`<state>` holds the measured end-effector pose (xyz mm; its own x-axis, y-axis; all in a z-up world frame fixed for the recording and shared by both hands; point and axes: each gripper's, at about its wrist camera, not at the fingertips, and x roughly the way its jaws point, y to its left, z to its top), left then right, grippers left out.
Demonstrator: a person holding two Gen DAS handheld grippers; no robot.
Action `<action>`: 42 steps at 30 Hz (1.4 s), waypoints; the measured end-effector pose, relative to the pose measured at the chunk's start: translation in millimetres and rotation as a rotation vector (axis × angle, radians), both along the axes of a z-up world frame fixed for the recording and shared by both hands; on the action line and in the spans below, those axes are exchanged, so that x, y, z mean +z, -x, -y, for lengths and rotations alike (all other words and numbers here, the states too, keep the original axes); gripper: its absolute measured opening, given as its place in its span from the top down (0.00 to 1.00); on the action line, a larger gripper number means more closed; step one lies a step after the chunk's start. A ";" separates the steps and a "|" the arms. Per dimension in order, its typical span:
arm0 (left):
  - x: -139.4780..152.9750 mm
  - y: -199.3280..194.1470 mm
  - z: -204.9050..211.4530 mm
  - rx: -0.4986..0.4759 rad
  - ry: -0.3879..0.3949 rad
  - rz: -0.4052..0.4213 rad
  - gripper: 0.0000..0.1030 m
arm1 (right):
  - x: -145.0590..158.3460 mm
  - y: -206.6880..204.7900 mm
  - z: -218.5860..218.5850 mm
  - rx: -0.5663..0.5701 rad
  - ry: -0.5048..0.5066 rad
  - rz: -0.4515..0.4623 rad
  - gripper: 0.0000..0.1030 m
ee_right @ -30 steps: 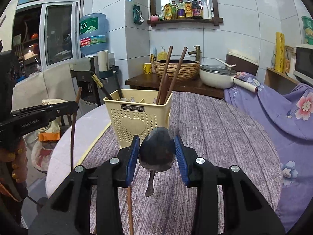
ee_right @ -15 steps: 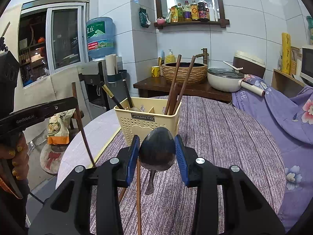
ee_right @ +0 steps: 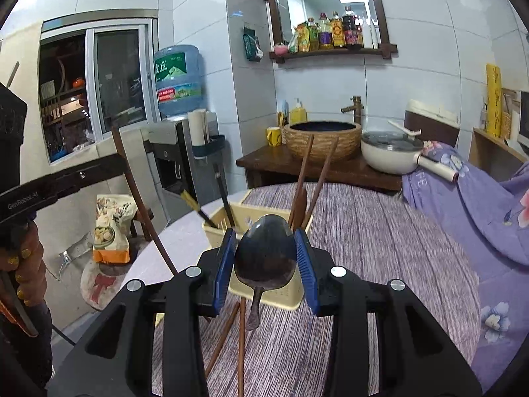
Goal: Organize utensils
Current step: 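Lower the spoon and chopstick into the basket and open both tools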
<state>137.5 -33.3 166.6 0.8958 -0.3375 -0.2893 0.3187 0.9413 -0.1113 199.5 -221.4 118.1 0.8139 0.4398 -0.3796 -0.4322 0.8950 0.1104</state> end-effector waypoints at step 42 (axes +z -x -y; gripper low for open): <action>-11.6 -114.7 12.7 0.204 0.018 0.020 0.93 | -21.9 -98.3 -45.2 -0.104 0.077 0.042 0.64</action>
